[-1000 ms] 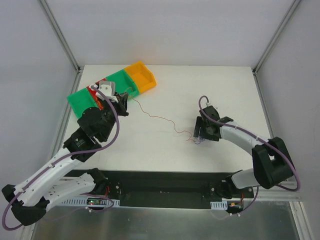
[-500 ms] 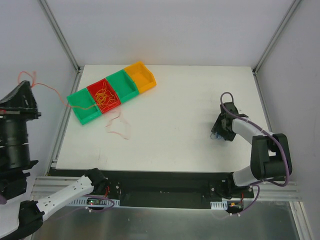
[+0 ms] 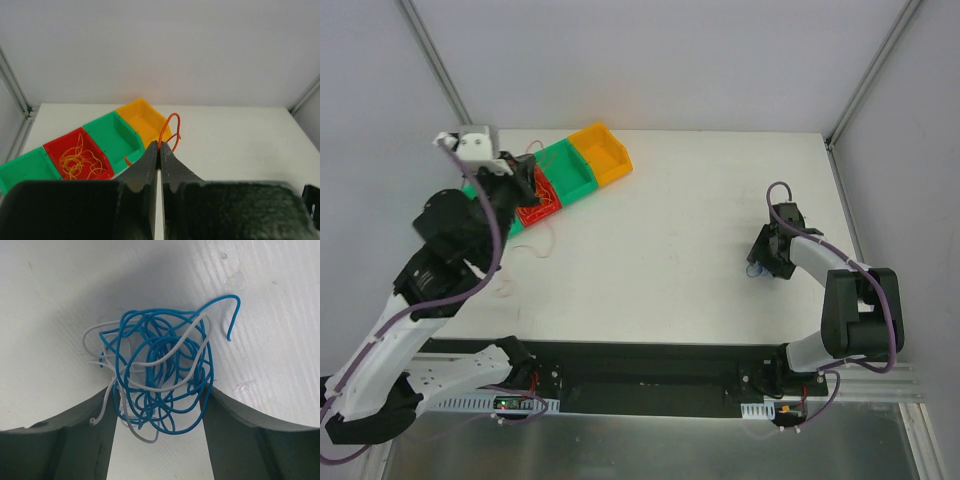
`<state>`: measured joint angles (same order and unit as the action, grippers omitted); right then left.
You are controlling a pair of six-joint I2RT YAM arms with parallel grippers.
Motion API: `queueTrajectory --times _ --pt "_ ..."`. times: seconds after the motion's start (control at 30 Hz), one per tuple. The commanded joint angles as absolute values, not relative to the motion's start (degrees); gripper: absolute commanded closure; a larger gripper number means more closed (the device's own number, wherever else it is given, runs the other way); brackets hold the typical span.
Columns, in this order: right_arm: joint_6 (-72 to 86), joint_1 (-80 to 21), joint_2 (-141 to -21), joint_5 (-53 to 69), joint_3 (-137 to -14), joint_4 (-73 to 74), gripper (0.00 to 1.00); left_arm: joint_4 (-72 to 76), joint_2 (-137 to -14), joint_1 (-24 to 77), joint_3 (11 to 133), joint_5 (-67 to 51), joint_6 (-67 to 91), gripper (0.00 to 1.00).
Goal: Untangle the cables
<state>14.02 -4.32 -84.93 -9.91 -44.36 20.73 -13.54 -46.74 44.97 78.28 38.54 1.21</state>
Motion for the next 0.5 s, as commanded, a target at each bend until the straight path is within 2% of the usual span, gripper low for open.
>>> queueTrajectory --times 0.0,0.47 --pt "12.9 -4.1 -84.0 -6.9 -41.4 14.8 0.34 -16.3 -48.7 45.0 80.8 33.1 6.4 1.0" --pt "14.6 -4.0 -80.2 -5.7 -35.8 7.1 0.34 -19.9 -53.6 45.0 70.8 29.4 14.3 1.0"
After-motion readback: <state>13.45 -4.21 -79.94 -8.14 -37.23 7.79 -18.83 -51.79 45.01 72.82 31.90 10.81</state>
